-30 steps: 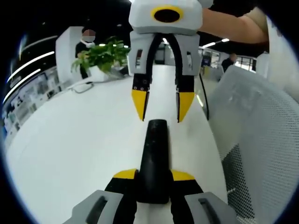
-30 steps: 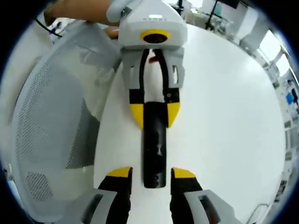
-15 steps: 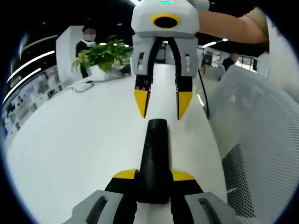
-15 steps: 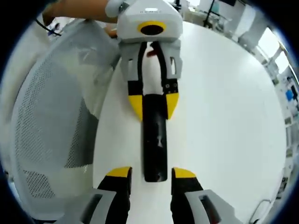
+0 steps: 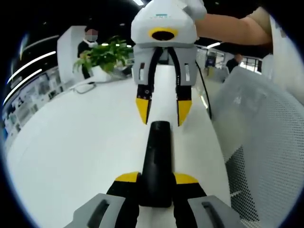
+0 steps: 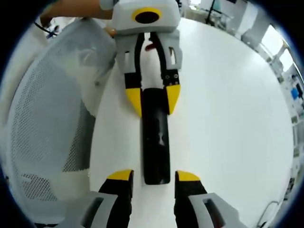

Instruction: Press the specified remote control buttons in sequence, fully releasing each button before pressing the next.

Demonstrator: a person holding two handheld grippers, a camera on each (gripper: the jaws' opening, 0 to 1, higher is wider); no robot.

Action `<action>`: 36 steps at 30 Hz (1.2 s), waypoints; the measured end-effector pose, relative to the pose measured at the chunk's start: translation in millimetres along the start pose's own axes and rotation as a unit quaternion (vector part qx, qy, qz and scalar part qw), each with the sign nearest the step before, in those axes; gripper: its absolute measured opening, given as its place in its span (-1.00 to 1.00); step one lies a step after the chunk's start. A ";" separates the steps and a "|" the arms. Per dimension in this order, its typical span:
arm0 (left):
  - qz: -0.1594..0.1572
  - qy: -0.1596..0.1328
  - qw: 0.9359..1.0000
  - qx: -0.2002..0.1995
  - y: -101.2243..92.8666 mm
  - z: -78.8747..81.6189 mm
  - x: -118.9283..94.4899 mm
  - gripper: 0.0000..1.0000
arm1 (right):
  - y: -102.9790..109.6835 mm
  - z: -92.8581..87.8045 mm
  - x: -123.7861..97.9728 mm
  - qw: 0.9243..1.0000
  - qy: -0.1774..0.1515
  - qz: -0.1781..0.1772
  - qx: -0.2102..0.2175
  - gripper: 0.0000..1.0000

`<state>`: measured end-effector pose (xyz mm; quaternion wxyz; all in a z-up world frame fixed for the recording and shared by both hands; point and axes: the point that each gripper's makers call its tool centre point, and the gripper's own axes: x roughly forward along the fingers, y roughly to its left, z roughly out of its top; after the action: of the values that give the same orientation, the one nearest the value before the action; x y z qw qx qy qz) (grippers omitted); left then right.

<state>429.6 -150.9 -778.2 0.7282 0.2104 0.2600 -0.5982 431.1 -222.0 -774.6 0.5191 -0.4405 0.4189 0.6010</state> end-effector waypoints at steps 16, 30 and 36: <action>-0.001 0.000 1.000 0.001 1.6 -0.5 -1.1 -0.50 | -3.2 -0.3 13.3 1.000 0.000 0.005 -0.004 -0.42; -0.005 0.003 1.000 0.005 3.4 1.8 0.2 -0.50 | -8.1 -0.1 14.2 1.000 0.001 -0.024 -0.016 -0.58; -0.007 0.008 1.000 0.008 4.1 1.6 0.7 -0.51 | -8.6 -1.4 14.3 1.000 -0.001 -0.028 -0.012 -0.59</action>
<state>433.9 -151.6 -777.3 0.7199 0.2191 0.2630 -0.6038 438.7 -218.7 -789.2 0.5307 -0.4578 0.3990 0.5913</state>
